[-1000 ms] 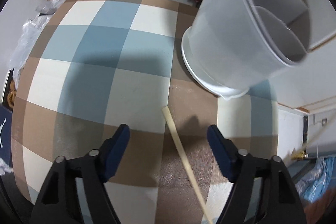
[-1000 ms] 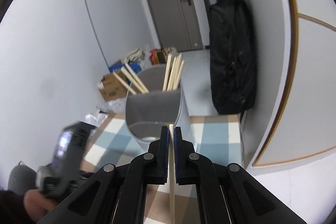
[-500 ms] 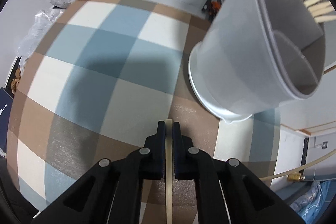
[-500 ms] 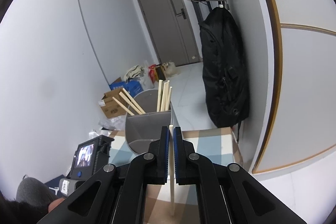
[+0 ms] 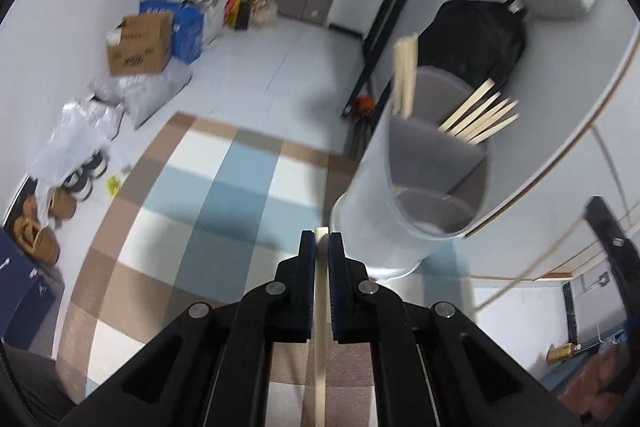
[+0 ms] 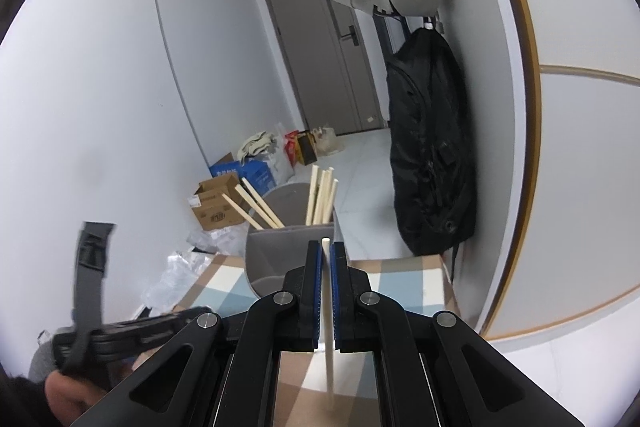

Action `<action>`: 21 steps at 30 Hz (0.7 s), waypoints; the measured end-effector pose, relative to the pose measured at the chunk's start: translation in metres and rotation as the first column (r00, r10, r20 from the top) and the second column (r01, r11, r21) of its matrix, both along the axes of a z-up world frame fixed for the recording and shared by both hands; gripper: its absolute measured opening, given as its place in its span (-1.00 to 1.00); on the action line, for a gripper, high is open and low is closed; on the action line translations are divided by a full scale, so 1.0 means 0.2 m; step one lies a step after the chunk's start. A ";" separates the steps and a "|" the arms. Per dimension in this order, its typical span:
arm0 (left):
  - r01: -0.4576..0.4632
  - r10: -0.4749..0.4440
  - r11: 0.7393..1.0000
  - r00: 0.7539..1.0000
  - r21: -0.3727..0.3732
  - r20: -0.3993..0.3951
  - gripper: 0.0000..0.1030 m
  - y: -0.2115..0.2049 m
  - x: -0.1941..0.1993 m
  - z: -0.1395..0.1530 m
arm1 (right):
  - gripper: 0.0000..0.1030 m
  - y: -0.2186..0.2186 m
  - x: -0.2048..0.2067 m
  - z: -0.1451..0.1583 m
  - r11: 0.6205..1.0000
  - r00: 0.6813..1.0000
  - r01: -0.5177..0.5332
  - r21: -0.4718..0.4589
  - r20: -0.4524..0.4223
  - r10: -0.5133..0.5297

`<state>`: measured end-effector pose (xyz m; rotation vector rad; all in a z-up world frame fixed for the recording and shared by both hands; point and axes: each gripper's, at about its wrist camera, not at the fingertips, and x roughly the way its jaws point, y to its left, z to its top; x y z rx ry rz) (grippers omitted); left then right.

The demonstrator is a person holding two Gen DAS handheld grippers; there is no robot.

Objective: Organize utensils
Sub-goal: 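Lift both held chopsticks up over the white holder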

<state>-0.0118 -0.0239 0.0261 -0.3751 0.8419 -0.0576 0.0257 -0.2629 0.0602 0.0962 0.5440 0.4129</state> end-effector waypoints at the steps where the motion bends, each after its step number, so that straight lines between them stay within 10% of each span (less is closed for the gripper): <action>1: 0.001 -0.001 1.000 1.000 0.000 0.023 -0.97 -0.03 0.00 0.02 | -0.93 0.01 0.00 0.02 1.000 1.000 -0.003 -0.002 0.009 0.003; 21: 0.082 -0.072 0.997 0.896 -0.005 0.438 -0.97 0.06 0.23 0.64 | -0.93 0.18 0.11 0.61 0.997 0.987 -0.065 0.037 0.152 0.059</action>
